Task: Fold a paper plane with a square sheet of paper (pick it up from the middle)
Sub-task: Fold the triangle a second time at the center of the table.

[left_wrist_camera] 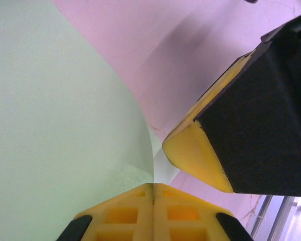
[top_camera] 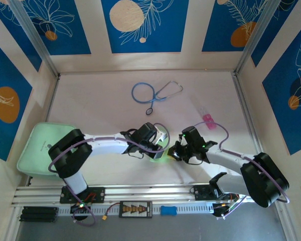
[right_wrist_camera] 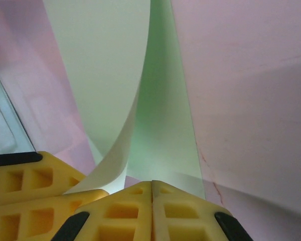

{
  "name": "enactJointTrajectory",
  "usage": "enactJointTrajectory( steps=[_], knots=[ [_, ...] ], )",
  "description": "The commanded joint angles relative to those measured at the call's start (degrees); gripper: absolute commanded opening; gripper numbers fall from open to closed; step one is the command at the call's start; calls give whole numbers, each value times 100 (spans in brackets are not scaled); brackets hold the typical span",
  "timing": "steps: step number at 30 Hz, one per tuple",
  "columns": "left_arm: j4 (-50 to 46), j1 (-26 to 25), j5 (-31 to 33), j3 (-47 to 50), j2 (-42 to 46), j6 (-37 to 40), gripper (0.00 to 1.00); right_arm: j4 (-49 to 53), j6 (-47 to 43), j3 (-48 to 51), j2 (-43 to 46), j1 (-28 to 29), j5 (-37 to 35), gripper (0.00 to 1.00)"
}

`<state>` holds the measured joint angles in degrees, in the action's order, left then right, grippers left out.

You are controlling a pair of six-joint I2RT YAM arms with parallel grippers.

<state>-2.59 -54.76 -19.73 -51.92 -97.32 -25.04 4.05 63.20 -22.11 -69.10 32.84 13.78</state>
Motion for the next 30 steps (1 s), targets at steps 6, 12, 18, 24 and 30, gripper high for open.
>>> enactJointTrajectory(
  steps=[6, 12, 18, 24, 30],
  knots=[
    [-166, 72, -154, -162, 100, 97, 14, -250, 148, -19, -168, 190, -58, 9],
    [-180, 74, -283, -165, 177, 149, 18, -662, 241, -66, -305, 196, 150, 9],
    [-124, 79, -251, -137, 190, 126, 17, -637, 228, -83, -375, 188, 157, 9],
    [-110, 77, -202, -134, 170, 136, 5, -638, 272, -46, -410, 196, 114, 9],
    [-128, 89, -110, -107, 188, 100, 1, -243, 346, -52, -419, 249, -243, 8]
  ],
)
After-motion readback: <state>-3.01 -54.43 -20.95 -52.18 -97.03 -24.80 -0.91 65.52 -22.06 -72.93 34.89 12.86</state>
